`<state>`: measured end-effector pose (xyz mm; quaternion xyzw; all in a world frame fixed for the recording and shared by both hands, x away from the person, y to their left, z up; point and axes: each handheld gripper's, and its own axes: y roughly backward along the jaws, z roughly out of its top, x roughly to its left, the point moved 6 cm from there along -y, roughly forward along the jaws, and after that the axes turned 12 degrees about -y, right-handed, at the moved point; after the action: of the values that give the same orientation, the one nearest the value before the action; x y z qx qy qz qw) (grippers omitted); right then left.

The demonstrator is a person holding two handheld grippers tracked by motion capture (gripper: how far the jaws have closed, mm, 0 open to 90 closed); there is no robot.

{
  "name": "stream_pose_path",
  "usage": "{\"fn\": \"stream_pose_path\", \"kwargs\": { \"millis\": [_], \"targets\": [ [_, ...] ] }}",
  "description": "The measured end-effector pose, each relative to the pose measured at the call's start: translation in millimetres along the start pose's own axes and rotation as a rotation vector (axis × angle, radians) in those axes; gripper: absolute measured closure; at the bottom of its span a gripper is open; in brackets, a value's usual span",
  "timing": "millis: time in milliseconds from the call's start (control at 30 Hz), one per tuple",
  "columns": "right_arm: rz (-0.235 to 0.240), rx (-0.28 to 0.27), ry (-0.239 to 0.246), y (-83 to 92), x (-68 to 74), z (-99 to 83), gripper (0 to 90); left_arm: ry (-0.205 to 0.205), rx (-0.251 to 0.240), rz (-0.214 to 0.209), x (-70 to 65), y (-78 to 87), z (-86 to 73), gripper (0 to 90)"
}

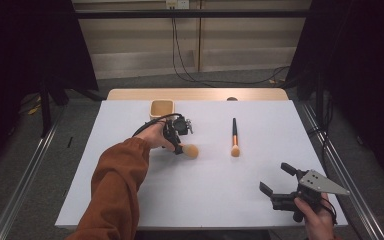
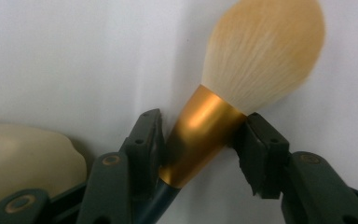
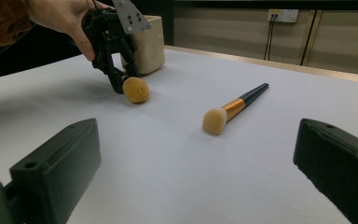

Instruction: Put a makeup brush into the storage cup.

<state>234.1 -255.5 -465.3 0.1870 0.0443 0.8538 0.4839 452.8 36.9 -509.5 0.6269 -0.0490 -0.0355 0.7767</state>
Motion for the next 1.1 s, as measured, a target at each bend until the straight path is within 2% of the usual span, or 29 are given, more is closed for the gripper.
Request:
{"fn": "stream_pose_path", "kwargs": {
  "millis": [100, 233, 500, 600, 833, 1000, 1100],
  "targets": [
    [-0.001, 0.001, 0.000, 0.1, -0.2, -0.1, 0.4, 0.010, 0.000, -0.014, -1.2, 0.5, 0.3, 61.4],
    [0.001, 0.003, 0.002, 0.2, 0.3, -0.3, 0.3, 0.013, 0.016, -0.019, -1.9, 0.8, 1.4, 63.8],
    [-0.001, 0.005, -0.001, 0.1, 0.2, -0.6, 0.3, 0.031, 0.009, -0.007, -4.0, 0.8, 1.3, 66.0],
    [-0.005, 0.004, -0.003, 0.5, -0.7, -0.5, 0.3, 0.058, 0.004, -0.013, -3.9, 1.8, 0.3, 66.1],
    [-0.010, 0.004, -0.003, 1.0, -1.4, -0.7, 0.0, 0.124, -0.051, 0.003, -1.3, 6.0, -2.3, 66.2],
    [-0.011, 0.002, -0.002, 1.3, -1.2, -0.6, 0.0, 0.180, -0.104, 0.013, 1.4, 18.2, -4.5, 66.2],
    [-0.010, 0.003, -0.001, 1.1, -0.8, -0.6, 0.0, 0.207, -0.167, 0.026, 0.0, 23.5, -4.0, 66.3]
  ]
}}
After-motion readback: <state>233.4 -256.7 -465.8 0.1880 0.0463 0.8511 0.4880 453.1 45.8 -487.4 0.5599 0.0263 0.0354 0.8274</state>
